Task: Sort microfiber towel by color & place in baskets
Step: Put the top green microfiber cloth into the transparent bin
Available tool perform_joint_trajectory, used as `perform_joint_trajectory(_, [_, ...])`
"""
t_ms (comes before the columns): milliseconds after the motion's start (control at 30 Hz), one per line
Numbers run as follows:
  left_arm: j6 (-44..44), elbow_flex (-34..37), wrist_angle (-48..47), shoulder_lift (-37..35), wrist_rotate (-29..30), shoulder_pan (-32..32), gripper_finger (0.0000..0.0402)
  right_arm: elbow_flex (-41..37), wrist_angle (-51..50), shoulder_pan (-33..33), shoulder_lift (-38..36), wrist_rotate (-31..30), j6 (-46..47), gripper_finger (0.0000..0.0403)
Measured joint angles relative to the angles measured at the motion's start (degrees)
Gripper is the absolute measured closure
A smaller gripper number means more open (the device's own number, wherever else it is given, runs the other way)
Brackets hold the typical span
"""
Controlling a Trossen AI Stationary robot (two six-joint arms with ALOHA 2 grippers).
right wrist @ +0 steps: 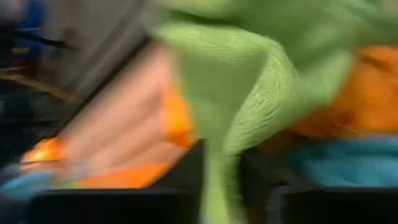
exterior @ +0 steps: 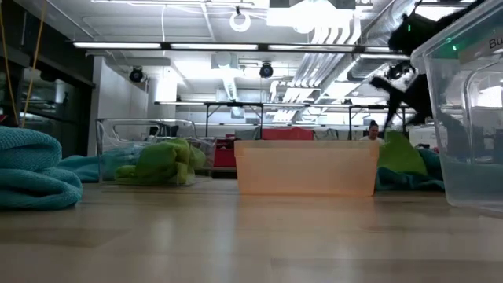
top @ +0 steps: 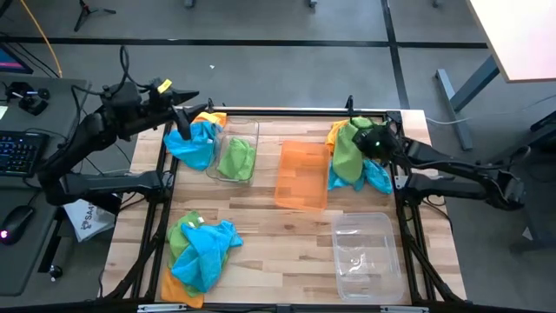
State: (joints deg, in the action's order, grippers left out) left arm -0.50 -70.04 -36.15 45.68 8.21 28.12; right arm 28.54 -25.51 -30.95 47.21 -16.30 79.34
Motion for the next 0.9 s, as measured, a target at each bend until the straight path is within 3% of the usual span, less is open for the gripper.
perform_joint_trajectory(100, [-1.9, 0.0, 0.4, -0.9, 0.4, 0.0, 0.0186, 7.0, 5.2, -0.6, -1.9, 0.1, -4.9, 0.0382])
perform_joint_trajectory(233, [-3.5, 0.0, 4.8, -1.6, 4.0, 0.0, 0.0186, 20.2, 10.4, -0.5, -2.5, -1.4, -19.9, 0.0398])
perform_joint_trajectory(333, [-3.7, 0.0, 9.6, -1.2, 5.0, 0.0, 0.0186, 29.6, 10.0, -0.5, 0.5, -2.7, -29.6, 0.0399])
perform_joint_trajectory(433, [-2.4, -0.1, 13.0, 0.3, 5.0, 0.0, 0.0186, 36.2, 8.6, -0.5, 5.9, 0.4, -35.1, 0.0400])
perform_joint_trajectory(533, [-3.1, -0.1, 12.3, 3.0, 5.0, 0.0, 0.0186, 39.2, 9.3, 0.8, 12.6, 5.1, -36.9, 0.0401])
perform_joint_trajectory(667, [-5.4, 0.0, 4.4, 6.6, 5.0, 0.0, 0.0186, 39.8, 16.3, 3.1, 22.4, 11.5, -35.4, 0.0402])
perform_joint_trajectory(800, [-7.2, 0.0, -0.3, 8.2, 2.5, 0.0, 0.0186, 40.1, 36.0, 5.9, 32.9, 21.8, -29.4, 0.0402])
perform_joint_trajectory(900, [-6.9, 0.0, 1.2, 7.4, 2.2, 0.0, 0.0186, 43.8, 50.7, 8.5, 40.8, 28.8, -25.6, 0.0402])
